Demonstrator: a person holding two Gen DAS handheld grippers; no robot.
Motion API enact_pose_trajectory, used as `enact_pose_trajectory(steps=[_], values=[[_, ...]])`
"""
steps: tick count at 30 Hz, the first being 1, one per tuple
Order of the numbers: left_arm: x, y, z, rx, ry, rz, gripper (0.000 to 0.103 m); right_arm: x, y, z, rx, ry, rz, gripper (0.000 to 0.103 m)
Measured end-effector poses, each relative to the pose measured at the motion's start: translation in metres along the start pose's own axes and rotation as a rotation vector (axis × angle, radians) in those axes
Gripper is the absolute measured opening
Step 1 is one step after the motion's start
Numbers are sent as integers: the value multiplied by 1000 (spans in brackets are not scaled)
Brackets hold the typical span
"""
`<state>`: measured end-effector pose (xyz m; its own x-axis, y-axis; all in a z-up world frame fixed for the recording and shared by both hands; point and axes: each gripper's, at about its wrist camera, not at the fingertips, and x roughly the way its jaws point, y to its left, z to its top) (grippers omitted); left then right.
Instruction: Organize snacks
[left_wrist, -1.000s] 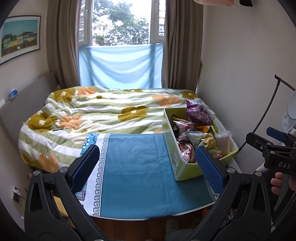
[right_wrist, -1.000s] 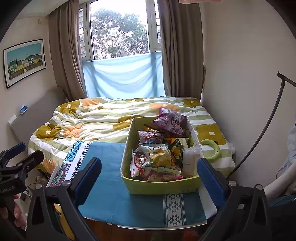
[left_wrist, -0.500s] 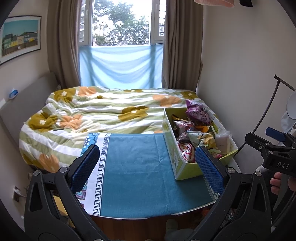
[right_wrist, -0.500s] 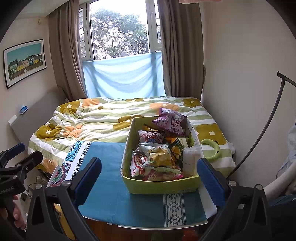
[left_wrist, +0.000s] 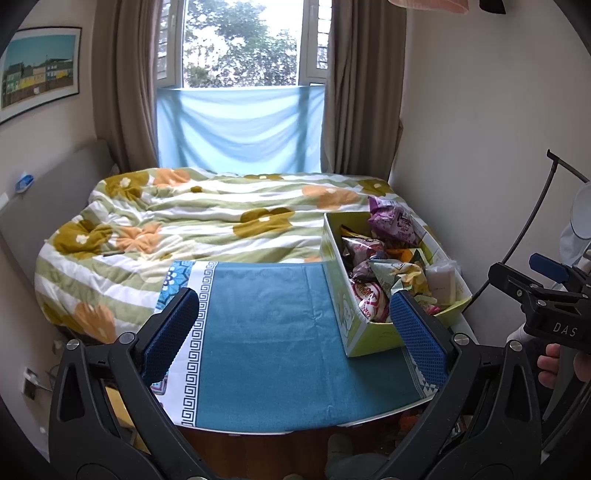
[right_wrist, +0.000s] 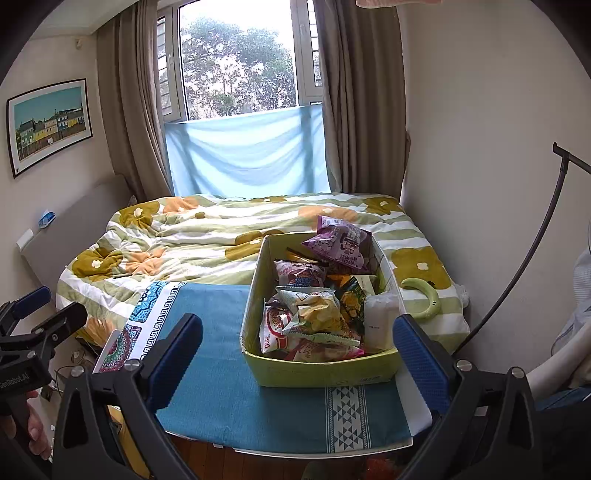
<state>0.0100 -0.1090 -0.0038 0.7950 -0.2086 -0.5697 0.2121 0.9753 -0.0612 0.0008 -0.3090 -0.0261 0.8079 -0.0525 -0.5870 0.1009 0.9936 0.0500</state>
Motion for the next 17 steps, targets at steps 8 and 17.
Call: enact_pose_trajectory(steps=[8, 17], values=[[-2, 0, -1, 1, -5, 31, 102, 0, 0, 0, 0, 0, 3, 102], [-8, 0, -1, -8, -32, 47, 102, 1, 2, 3, -5, -1, 12, 103]])
